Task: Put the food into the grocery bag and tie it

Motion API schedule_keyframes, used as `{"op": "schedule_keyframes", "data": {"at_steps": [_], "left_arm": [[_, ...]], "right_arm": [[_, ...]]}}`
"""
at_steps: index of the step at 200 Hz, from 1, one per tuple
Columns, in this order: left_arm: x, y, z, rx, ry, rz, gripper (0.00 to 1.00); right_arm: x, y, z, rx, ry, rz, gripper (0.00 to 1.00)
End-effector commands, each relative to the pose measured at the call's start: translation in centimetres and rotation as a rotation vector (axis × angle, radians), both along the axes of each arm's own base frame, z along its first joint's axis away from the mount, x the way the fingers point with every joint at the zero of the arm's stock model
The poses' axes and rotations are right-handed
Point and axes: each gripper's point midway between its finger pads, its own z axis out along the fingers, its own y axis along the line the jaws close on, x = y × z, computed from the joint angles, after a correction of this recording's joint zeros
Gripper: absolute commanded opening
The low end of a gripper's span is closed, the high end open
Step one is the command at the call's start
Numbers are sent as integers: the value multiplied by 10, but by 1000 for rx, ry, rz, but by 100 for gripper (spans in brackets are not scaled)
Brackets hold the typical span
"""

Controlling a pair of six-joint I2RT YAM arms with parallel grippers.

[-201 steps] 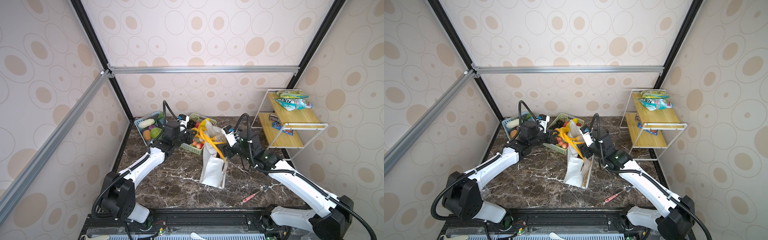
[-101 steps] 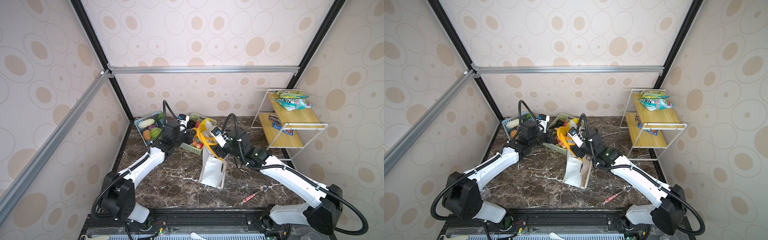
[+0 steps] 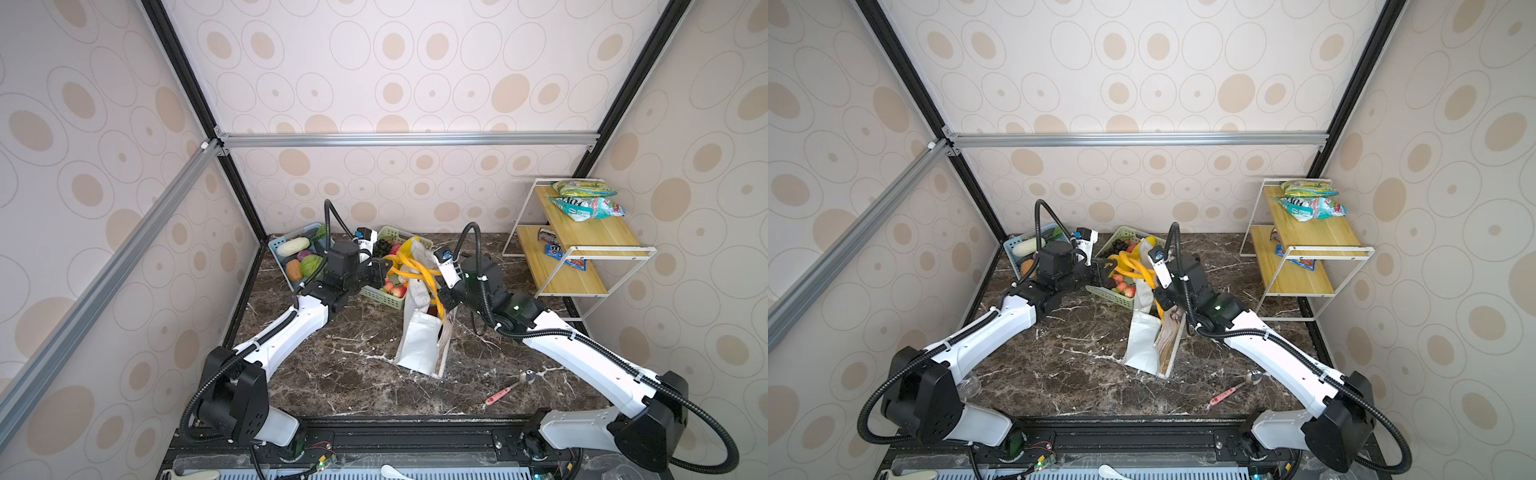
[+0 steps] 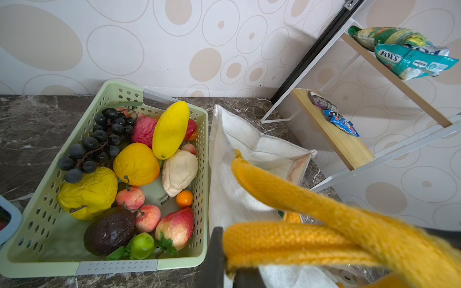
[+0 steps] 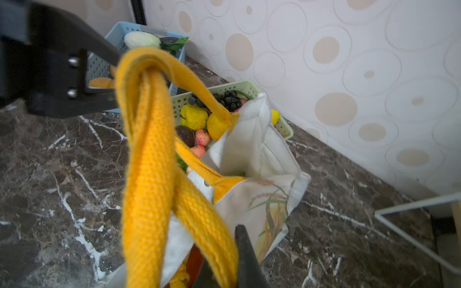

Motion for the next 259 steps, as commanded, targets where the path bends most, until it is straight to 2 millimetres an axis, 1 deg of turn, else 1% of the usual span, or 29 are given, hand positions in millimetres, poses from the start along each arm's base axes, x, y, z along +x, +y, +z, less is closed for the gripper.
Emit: {"op": "schedule_keyframes", "data": {"at_steps": [1,13,22,31,39,49,54,58,67,90,110,122,143,159,178,215,226,238,259], "left_arm": [[2,24,2,41,-17,62,0],[3,35,-2,47,-11,87,0],[3,44,-5,45,-5,105,0],[4,53,-9,43,1,124,0],[5,62,-11,42,5,143,0],[6,69,-16,44,12,158,0],[6,72,-19,47,17,165,0],[7,74,-21,49,21,169,0],[7,78,-27,50,29,179,0],[9,85,-48,52,70,201,0],[8,92,-64,53,106,225,0],[8,96,-74,56,125,243,0],[9,106,-86,54,150,282,0],[11,112,-94,43,175,314,0],[13,113,-99,28,189,324,0],[16,106,-92,-8,183,302,0],[16,100,-86,-15,178,276,0],[13,91,-79,-16,169,248,0],[10,70,-60,-28,145,176,0]], "right_arm": [[4,-55,-1,193,62,-287,8],[5,-85,-5,307,98,-410,6],[5,-108,-13,384,131,-504,5],[3,-127,-19,460,152,-577,4],[1,-141,-26,516,167,-627,4],[-1,-151,-35,579,190,-667,4],[-3,-150,-41,600,212,-670,4],[-2,-158,-45,617,223,-696,4],[-2,-160,-56,640,258,-712,4],[-6,-171,-92,656,352,-802,3],[-13,-189,-119,695,407,-894,3],[-17,-200,-131,727,435,-944,3],[-24,-217,-144,776,463,-1008,3],[-26,-222,-148,793,477,-1025,3],[-25,-219,-154,794,515,-1015,4],[-18,-207,-157,796,579,-959,6],[-14,-202,-149,796,579,-923,8],[-9,-195,-137,799,560,-856,11],[-4,-185,-108,769,524,-748,17]]}}
